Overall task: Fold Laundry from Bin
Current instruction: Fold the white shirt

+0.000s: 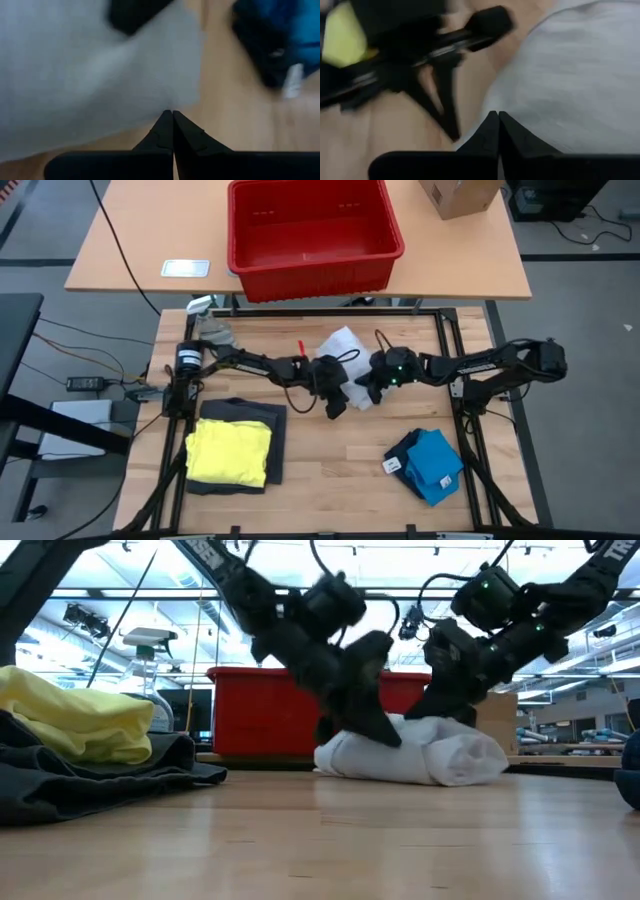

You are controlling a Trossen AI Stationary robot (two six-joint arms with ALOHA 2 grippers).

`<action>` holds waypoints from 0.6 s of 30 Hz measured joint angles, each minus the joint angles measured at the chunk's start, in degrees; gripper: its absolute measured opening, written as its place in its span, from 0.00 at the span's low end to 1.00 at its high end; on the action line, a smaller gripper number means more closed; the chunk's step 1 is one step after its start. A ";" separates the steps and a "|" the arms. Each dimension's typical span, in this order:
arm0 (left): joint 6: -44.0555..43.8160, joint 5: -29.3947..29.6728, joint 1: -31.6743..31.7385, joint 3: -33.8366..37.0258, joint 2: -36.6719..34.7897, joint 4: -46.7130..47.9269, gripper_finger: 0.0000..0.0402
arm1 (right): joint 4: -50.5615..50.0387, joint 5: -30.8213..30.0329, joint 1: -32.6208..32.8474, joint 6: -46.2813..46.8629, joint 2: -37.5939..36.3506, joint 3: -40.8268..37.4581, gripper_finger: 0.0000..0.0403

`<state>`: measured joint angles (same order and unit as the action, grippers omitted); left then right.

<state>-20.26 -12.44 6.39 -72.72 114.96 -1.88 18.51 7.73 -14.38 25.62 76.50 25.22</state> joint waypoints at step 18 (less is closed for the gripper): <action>7.83 -5.46 -0.31 -0.10 -5.57 3.78 0.00 | 31.09 5.94 0.95 -4.33 27.60 0.11 0.02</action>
<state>-12.43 -17.90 6.08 -72.82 109.40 1.90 49.60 13.67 -13.44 21.30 104.09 25.33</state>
